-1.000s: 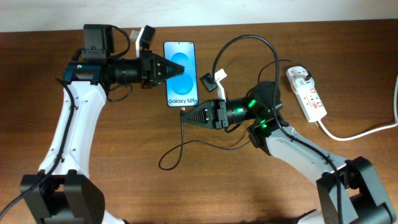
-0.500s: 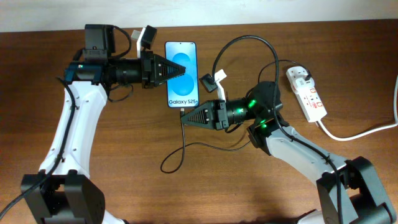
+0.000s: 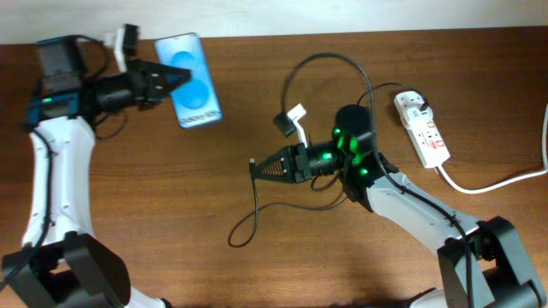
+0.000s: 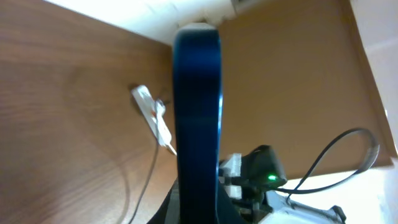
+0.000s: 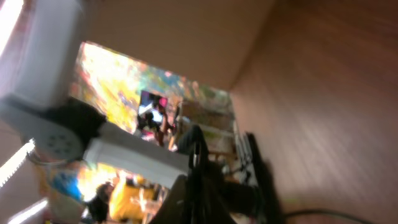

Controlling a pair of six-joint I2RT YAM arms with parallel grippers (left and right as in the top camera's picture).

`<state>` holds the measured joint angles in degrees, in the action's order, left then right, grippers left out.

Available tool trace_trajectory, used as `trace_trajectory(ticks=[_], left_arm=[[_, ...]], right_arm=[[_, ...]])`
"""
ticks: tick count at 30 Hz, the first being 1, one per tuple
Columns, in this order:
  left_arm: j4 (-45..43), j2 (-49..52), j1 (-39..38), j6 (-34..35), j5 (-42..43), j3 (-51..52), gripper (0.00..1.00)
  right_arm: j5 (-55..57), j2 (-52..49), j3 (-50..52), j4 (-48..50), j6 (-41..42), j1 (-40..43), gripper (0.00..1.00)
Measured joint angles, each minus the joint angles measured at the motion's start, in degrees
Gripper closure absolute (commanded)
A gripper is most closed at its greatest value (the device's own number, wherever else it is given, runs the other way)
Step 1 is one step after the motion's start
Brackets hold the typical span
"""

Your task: Plug charger to phone and switch on socket

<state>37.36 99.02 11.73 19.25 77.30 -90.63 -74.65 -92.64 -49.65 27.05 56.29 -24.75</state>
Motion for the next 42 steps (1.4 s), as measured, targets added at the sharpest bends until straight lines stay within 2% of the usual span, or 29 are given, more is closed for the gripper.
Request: trace_trajectory(ticks=[2, 4, 6, 8, 9, 11, 13, 19, 22, 26, 30, 33, 35, 37, 39, 40, 42], left_arm=[[1.2, 0.0, 3.4, -0.3, -0.2, 0.0, 1.00], [2.2, 0.0, 3.2, -0.9, -0.1, 0.0, 1.00], [2.6, 0.0, 2.7, -1.7, -0.2, 0.0, 1.00], [2.7, 0.0, 2.2, -2.0, -0.2, 0.0, 1.00], [2.7, 0.0, 2.0, -2.2, -0.4, 0.0, 1.00], [2.7, 0.0, 1.6, -2.4, -0.5, 0.0, 1.00], [2.7, 0.0, 1.4, -2.4, -0.7, 0.0, 1.00], [3.4, 0.0, 1.4, -3.0, -0.8, 0.0, 1.00], [4.0, 0.0, 1.4, -3.6, -0.9, 0.0, 1.00], [4.0, 0.0, 1.4, -3.9, -0.9, 0.0, 1.00], [5.2, 0.0, 1.4, -3.9, -1.0, 0.0, 1.00], [5.3, 0.0, 1.4, -3.9, -1.0, 0.0, 1.00], [5.3, 0.0, 1.4, -3.9, -1.0, 0.0, 1.00], [5.7, 0.0, 1.4, -3.9, -1.0, 0.0, 1.00], [5.8, 0.0, 1.4, -3.9, -1.0, 0.0, 1.00], [5.9, 0.0, 1.4, -3.9, -1.0, 0.0, 1.00], [5.9, 0.0, 1.4, -3.9, -1.0, 0.0, 1.00]], right_arm=[[6.7, -0.4, 0.3, -16.3, -10.8, 0.0, 0.96], [11.4, -0.4, 0.6, -19.8, -16.6, 0.0, 0.92], [15.7, -0.4, 0.0, -22.0, -20.9, 0.0, 0.75], [20.2, -0.4, -1.7, -28.4, -23.8, 0.0, 0.65], [22.8, -0.4, -3.0, -31.3, -25.5, 0.0, 0.53], [24.6, -0.4, -4.2, -32.3, -26.9, 0.0, 0.36], [26.0, -0.4, -5.0, -33.9, -26.6, 0.0, 0.34], [34.8, -0.1, -5.8, -48.3, -25.3, 0.1, 0.36], [35.3, 3.9, -6.0, -53.1, -25.2, 0.9, 0.35], [36.0, 18.9, -6.8, -59.8, -25.3, 1.4, 0.18], [48.1, 32.1, -7.3, -74.4, -22.4, 1.4, 0.17], [53.6, 33.7, -7.1, -79.5, -21.5, 1.2, 0.19], [55.4, 31.2, -5.0, -79.5, -20.0, -0.5, 0.36], [57.1, 27.4, -2.8, -79.9, -12.9, -3.3, 0.39], [60.0, 22.1, -0.9, -80.0, 1.2, -6.7, 0.39], [61.4, 19.1, -0.8, -79.5, 5.9, -8.3, 0.45], [63.1, 12.1, -0.7, -76.2, 13.8, -11.3, 0.51]])
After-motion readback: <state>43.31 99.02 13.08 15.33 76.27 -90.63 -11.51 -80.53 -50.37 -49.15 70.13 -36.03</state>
